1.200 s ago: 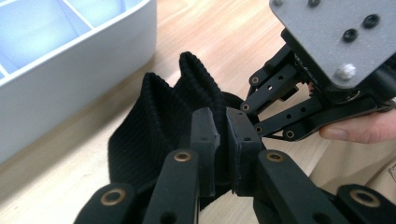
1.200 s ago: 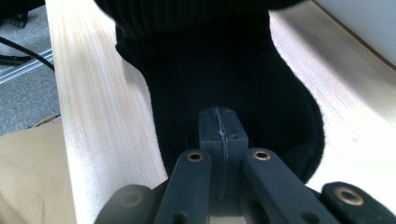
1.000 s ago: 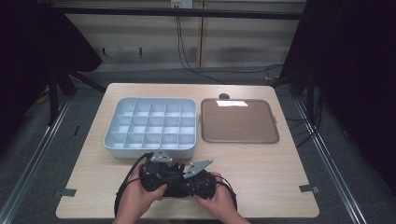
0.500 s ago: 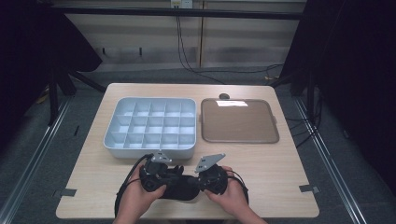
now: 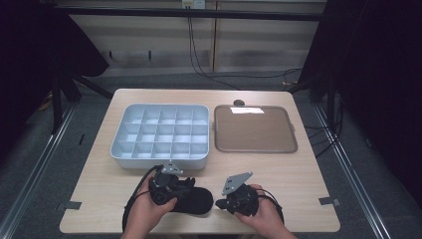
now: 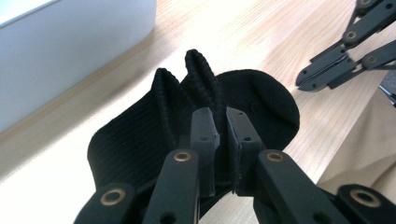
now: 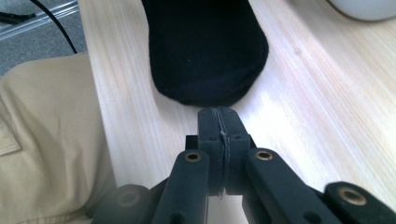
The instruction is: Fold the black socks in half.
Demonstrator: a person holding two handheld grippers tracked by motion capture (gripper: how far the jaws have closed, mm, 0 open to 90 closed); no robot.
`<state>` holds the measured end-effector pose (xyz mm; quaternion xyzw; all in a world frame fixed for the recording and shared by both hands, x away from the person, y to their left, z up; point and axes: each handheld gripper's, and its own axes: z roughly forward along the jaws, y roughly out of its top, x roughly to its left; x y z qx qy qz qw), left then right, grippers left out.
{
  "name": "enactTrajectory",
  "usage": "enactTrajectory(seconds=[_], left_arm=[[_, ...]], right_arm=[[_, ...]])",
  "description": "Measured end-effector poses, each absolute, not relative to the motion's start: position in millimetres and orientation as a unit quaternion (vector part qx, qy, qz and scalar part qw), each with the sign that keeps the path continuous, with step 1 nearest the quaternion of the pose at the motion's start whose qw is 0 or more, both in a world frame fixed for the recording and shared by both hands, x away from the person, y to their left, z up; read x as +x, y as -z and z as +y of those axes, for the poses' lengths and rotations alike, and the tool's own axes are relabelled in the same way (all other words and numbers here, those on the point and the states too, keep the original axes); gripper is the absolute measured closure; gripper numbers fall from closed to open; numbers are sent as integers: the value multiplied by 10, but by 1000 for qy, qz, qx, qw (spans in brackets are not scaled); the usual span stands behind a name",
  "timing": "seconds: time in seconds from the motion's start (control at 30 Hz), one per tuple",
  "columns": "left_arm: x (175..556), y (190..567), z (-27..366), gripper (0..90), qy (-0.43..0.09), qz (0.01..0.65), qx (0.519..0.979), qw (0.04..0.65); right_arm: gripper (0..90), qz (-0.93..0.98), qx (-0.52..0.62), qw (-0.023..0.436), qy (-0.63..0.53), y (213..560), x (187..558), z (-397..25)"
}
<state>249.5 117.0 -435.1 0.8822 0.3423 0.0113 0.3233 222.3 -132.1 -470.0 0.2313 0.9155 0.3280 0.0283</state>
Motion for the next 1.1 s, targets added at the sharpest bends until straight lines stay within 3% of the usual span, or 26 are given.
enactTrajectory(seconds=[0.4,0.9,1.1], left_arm=[[2421,4286,1052,822,-5,320,885,338],[2335,4575,773,814,9,298,902,313],[2319,4537,771,732,14,296,899,323]], right_arm=[[897,911,255,10,-324,4878,2291,-1241],[897,912,253,17,-324,4887,2321,-1221],[894,911,254,17,-325,4888,2324,-1223]])
